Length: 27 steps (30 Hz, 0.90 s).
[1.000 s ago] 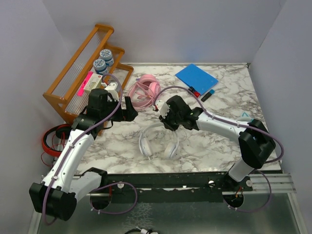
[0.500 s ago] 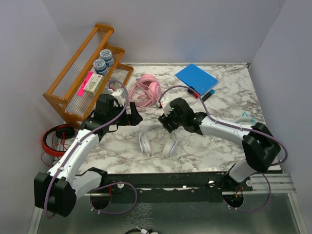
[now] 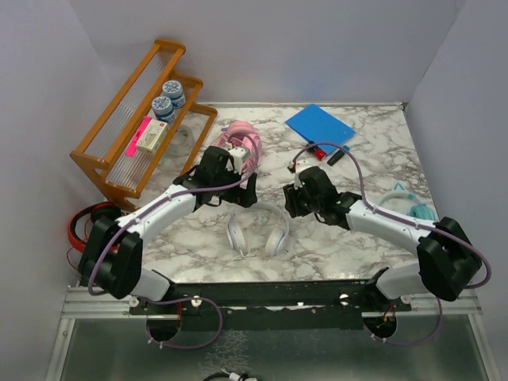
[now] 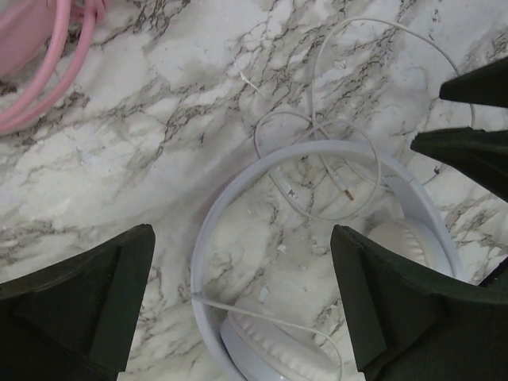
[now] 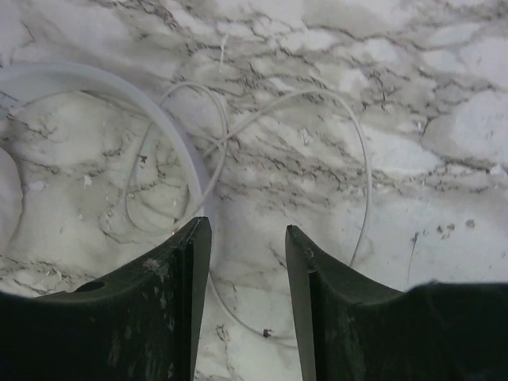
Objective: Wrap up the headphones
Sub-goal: Pick up the headphones from the center of the board.
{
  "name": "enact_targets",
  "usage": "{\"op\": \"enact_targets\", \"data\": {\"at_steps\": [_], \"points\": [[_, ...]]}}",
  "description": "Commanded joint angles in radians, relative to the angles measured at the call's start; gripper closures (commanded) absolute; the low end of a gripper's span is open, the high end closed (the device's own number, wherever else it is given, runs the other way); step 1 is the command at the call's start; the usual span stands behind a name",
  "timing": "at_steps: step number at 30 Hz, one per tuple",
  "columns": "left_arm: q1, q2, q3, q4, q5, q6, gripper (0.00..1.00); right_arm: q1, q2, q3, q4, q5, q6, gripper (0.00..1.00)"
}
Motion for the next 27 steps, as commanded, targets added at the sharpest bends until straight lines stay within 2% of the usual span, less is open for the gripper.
{"op": "enact_targets", "data": {"at_steps": [1,2,3,9,10,12,17,27], "points": [[-0.019,0.114,0.121,0.002,0.079,0.185,0.06,-0.036,-0.096,-0.087,0.016,0.036,0.168,0.52],[-0.021,0.141,0.140,-0.007,0.114,0.235,0.12,-0.045,-0.129,-0.117,0.038,0.030,0.194,0.54],[-0.023,0.169,0.161,-0.027,0.140,0.274,0.14,-0.048,-0.169,-0.148,0.063,0.024,0.216,0.55],[-0.061,0.284,0.269,-0.146,0.139,0.506,0.16,-0.051,-0.400,-0.303,0.128,0.018,0.285,0.57],[-0.072,0.294,0.273,-0.148,0.136,0.542,0.20,-0.051,-0.429,-0.315,0.127,0.027,0.287,0.57],[-0.094,0.314,0.285,-0.152,0.142,0.603,0.35,-0.051,-0.483,-0.329,0.120,0.043,0.288,0.57],[-0.138,0.363,0.302,-0.151,0.134,0.632,0.47,-0.051,-0.593,-0.341,0.094,0.066,0.286,0.57],[-0.180,0.425,0.296,-0.156,-0.048,0.675,0.44,-0.051,-0.656,-0.368,0.106,0.053,0.286,0.57]]}}
